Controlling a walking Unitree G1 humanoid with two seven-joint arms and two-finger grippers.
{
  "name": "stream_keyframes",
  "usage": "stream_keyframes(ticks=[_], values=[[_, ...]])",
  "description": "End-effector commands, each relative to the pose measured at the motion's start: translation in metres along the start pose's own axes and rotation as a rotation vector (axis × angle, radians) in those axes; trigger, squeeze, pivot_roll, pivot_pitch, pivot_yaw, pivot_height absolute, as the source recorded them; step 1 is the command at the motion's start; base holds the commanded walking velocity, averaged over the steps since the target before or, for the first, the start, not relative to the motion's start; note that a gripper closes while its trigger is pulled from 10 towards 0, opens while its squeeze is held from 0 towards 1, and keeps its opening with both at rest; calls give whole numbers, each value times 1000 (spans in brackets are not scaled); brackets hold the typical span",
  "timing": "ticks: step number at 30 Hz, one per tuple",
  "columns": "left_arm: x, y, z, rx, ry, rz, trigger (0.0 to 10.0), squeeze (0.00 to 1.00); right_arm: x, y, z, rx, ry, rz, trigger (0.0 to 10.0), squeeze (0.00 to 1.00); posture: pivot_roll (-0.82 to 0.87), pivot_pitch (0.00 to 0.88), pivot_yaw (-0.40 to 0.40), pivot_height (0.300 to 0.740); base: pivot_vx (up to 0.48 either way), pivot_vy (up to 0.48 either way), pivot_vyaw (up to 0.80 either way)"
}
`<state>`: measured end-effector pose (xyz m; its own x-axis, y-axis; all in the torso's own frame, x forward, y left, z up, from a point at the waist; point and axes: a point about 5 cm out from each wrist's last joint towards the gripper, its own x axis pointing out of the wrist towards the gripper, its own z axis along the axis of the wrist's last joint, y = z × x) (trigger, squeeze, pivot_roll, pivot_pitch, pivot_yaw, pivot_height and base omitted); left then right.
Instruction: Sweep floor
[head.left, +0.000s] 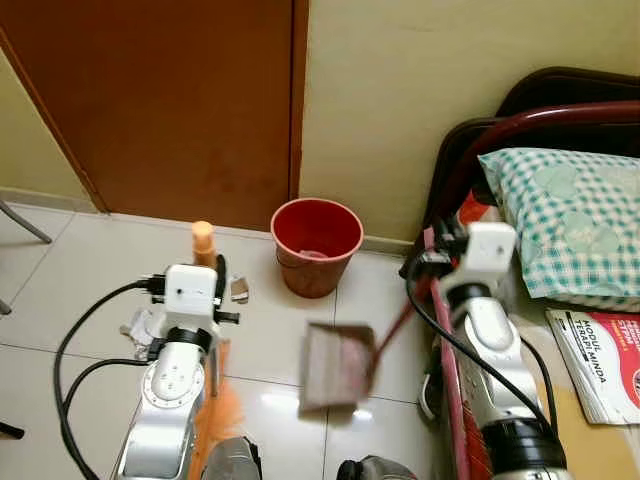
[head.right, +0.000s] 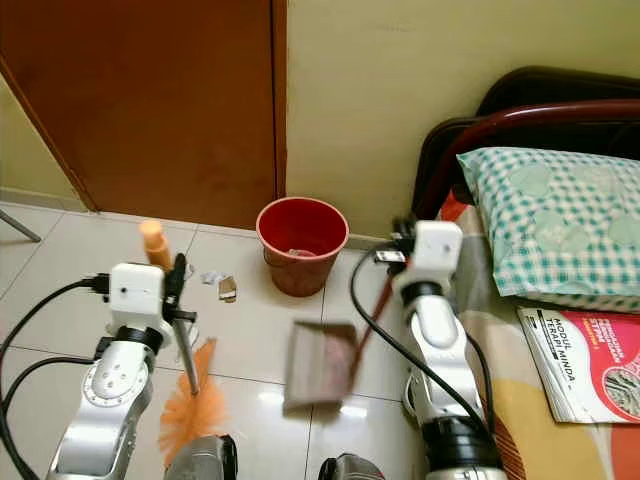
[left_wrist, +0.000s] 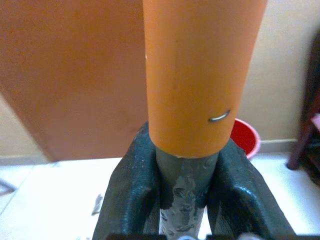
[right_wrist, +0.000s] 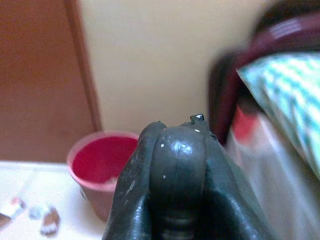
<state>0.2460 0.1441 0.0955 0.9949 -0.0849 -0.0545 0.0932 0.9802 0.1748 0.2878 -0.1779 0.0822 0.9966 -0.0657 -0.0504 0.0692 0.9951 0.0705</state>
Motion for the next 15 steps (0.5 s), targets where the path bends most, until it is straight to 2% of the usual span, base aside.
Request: stream_keyframes(ticks=[1,7,11,15], values=[[4,-8,9,-7,-33,-50,10000,0,-1,-1,-4,12,19,-23,10000,0,97,67,-31,740,0,0,0],[9,-27,30,25,-124,-173,10000,0,8,1,-5,-48,34,-30,10000,0,87,65,-32,740,0,0,0],[15,-28,53,118,-238,-167,10000,0,15,-1,-3,-66,35,-34,10000,0,87,64,-41,740,0,0,0],[18,-23,69,148,-302,-146,10000,0,17,-2,-2,-82,34,-41,10000,0,88,66,-44,740,0,0,0]])
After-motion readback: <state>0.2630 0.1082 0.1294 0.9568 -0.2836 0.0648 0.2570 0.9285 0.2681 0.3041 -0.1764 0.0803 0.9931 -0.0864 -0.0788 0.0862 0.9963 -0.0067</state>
